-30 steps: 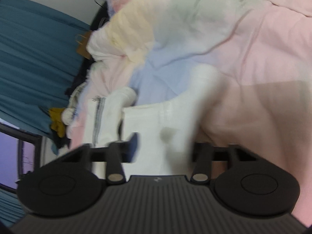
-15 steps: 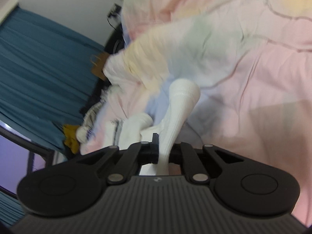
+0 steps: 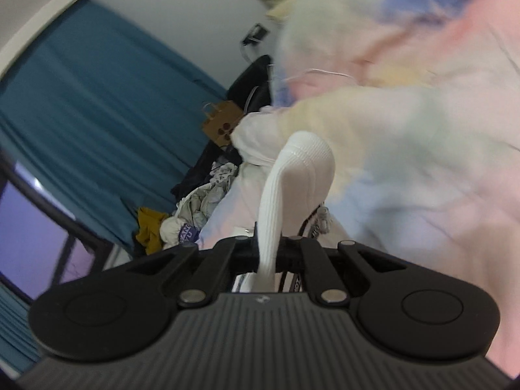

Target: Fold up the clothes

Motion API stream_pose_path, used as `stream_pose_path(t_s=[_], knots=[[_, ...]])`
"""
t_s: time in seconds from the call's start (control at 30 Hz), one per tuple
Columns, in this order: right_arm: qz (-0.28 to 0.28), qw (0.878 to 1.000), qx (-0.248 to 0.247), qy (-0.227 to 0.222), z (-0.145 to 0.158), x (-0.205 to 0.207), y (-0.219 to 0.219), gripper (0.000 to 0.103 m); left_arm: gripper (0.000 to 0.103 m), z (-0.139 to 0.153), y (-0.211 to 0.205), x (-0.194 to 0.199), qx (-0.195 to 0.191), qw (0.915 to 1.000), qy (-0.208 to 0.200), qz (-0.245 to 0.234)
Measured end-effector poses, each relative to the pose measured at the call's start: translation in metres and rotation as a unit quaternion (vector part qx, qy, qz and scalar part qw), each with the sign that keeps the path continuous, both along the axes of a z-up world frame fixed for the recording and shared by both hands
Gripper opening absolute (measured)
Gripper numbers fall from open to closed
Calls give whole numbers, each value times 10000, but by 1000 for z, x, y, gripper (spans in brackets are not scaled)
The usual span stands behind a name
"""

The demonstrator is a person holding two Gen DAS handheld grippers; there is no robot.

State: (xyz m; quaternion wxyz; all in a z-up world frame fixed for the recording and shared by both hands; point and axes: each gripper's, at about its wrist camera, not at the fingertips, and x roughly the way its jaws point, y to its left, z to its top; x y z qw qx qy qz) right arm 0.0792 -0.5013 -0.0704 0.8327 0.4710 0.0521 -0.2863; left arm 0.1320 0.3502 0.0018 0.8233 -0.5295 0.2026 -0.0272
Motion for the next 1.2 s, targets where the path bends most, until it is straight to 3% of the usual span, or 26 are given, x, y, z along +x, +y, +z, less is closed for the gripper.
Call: stream_pose_path(t_s=[0.13,0.33,0.47,0.57,0.73,0.83,0.9,1.07,1.2], knots=[[120,9987,-313,395,3,84,-12,6,10,-10,1,82,-85,9992,352,189],[521,9874,-978,1129,-24,230,-10,6,11,-41,-12,208,408,9950,893,197],[669,9754,-1340,1620,-66,287,-5,6,11,-80,-15,278,577,9892,1342,130],[869,9752,-1201,1646,-96,306,-16,6,12,-94,-18,307,729,9860,1499,73],[1168,9798,-1040,1249,-108,302,-23,19,20,-102,-20,303,918,9851,1456,-60],[1364,9829,-832,912,-99,283,-25,42,27,-88,-22,282,987,9877,1206,-127],[1449,9848,-677,670,-92,266,-24,60,42,-77,-23,259,1019,9896,1011,-122],[1408,9898,-57,-222,-77,199,-17,62,58,-42,-35,195,1133,9915,605,-223],[957,9891,786,-799,-88,134,-26,62,71,-46,-35,137,945,9932,674,-108]])
